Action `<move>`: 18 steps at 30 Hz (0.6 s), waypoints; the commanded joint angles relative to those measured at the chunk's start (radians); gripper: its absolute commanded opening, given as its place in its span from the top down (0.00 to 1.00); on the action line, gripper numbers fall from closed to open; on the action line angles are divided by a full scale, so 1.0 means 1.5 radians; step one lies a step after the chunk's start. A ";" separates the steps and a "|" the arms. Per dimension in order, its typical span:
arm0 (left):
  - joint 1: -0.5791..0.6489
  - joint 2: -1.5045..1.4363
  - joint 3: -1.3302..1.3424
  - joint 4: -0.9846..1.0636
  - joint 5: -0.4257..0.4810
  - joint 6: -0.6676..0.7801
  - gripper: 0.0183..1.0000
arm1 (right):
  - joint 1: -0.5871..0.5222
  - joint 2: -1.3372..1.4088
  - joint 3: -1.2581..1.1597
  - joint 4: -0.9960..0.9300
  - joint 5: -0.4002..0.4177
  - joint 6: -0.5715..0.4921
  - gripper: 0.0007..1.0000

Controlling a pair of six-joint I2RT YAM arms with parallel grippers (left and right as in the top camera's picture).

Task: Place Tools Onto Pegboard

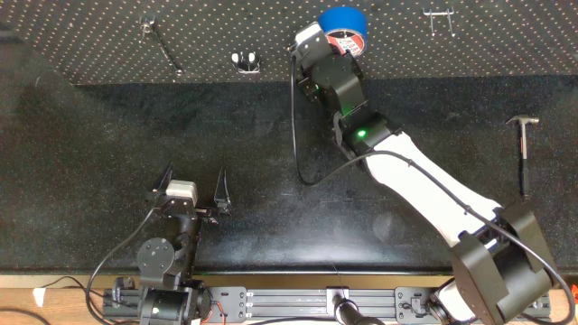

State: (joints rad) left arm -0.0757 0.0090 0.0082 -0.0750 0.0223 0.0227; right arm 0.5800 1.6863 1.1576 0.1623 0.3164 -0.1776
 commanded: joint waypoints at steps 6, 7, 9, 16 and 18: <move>-0.002 -0.004 -0.002 -0.005 -0.009 0.006 0.00 | 0.007 -0.209 0.008 -0.344 0.003 0.142 0.00; -0.002 -0.004 -0.002 -0.005 -0.009 0.006 0.00 | 0.003 -0.236 0.008 -0.406 0.003 0.167 0.00; -0.002 -0.004 -0.002 -0.005 -0.009 0.006 0.00 | -0.030 -0.280 0.008 -0.554 0.003 0.217 0.00; -0.002 -0.004 -0.002 -0.005 -0.009 0.006 0.00 | -0.344 -0.271 0.006 -0.767 0.003 0.217 0.00; -0.002 -0.004 -0.002 -0.005 -0.009 0.006 0.00 | -0.465 -0.249 0.003 -0.778 -0.036 0.151 0.00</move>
State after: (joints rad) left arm -0.0757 0.0090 0.0082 -0.0753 0.0219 0.0227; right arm 0.0383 1.2842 1.1717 -0.9947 0.3122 0.1253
